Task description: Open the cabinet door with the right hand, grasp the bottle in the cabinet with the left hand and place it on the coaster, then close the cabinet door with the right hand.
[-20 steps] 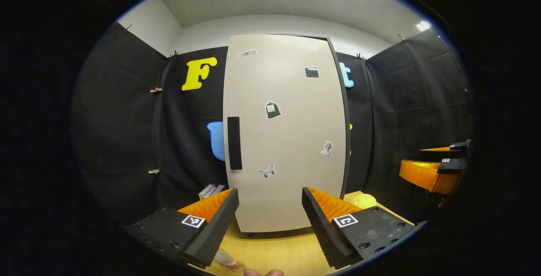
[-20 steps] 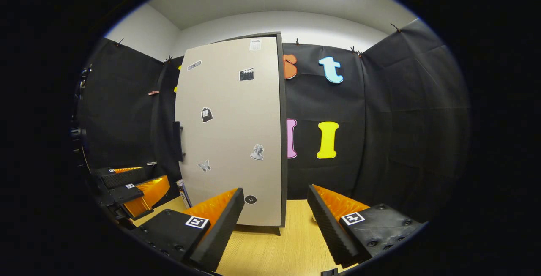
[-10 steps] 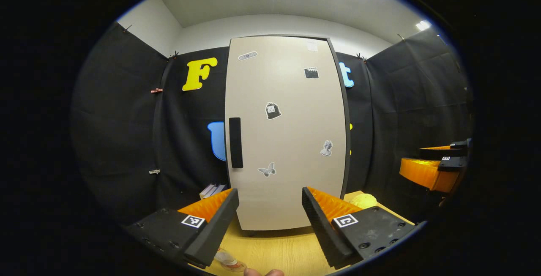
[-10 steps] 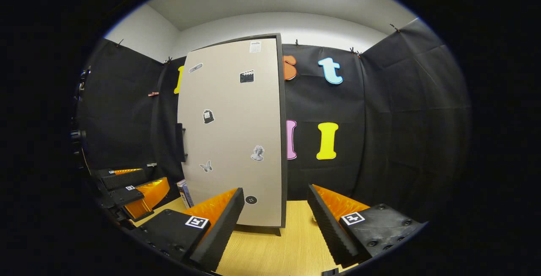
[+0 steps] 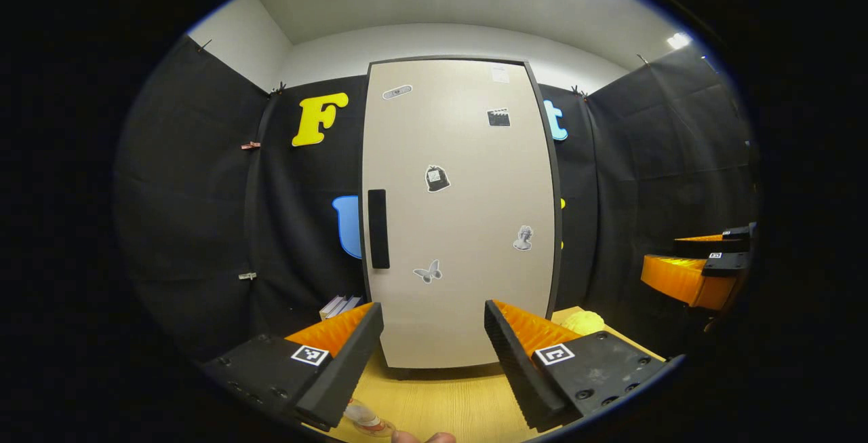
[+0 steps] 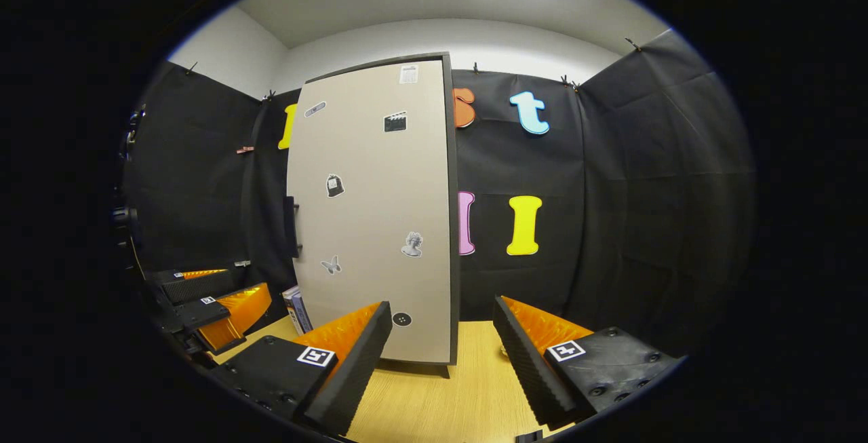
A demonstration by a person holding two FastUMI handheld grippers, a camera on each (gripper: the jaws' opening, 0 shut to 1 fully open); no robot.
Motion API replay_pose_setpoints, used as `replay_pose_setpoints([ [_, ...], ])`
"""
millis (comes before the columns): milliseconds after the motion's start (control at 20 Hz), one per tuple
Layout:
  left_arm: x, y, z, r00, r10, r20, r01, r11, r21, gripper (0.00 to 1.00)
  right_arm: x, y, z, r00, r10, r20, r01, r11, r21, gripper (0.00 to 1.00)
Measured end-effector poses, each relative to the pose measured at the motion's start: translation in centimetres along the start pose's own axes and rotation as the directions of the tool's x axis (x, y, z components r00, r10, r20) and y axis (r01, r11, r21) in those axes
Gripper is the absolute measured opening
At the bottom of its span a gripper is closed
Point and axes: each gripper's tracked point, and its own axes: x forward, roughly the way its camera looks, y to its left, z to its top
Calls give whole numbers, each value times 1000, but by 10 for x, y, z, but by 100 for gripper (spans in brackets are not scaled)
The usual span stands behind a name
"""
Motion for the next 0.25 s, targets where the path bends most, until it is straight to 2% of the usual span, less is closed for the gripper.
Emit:
replay_pose_setpoints([
  [250, 2, -2, 0, 1000, -5, -1, 5, 1000, 2, 95, 1, -1, 0, 1000, -4, 0, 4, 1000, -2, 97],
])
